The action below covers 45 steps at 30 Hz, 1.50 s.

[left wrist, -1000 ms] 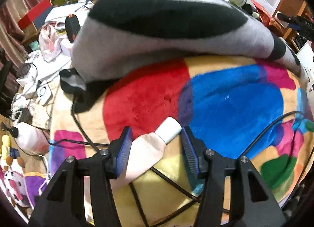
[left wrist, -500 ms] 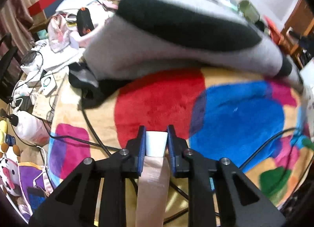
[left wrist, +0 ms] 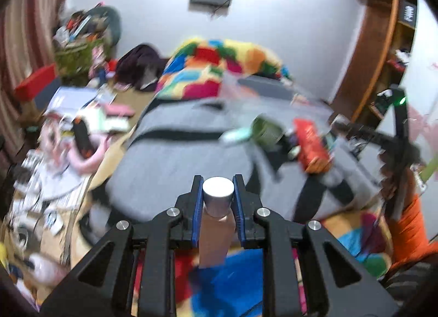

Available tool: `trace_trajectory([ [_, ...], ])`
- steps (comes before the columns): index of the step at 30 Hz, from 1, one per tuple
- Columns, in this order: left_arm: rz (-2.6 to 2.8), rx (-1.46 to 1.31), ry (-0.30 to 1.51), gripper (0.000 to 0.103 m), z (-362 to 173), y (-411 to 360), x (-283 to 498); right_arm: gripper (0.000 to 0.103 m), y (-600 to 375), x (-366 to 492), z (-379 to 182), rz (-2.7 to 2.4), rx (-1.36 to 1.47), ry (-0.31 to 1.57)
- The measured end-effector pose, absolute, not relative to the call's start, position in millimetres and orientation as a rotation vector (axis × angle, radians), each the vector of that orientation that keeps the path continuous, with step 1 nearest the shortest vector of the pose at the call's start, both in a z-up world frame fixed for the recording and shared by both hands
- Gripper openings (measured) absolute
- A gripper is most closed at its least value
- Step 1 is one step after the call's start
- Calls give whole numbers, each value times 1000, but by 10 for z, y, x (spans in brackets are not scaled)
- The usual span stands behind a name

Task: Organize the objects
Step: 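Lower beige tube into clear box with left gripper while right gripper drops white tape in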

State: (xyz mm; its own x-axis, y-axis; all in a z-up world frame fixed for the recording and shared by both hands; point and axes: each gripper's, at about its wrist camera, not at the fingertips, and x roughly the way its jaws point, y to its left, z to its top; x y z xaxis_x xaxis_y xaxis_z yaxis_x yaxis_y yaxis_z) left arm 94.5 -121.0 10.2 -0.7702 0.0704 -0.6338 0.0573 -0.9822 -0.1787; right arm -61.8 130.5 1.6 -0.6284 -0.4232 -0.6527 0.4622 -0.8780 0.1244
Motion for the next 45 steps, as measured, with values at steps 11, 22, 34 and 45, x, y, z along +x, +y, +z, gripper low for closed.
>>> trace_trajectory([
  [11, 2872, -829, -305, 20, 726, -846, 134, 35, 1362, -828, 164, -2486, 921, 86],
  [22, 2839, -750, -423, 20, 941, -861, -639, 35, 1300, -1156, 243, -2497, 904, 106],
  [34, 2934, -742, -382, 20, 876, -767, -1139, 35, 992, -1608, 189, -2464, 935, 181],
  [45, 2885, -996, -248, 20, 352, -516, -1588, 35, 819, -1887, -88, -2381, 1061, 264],
])
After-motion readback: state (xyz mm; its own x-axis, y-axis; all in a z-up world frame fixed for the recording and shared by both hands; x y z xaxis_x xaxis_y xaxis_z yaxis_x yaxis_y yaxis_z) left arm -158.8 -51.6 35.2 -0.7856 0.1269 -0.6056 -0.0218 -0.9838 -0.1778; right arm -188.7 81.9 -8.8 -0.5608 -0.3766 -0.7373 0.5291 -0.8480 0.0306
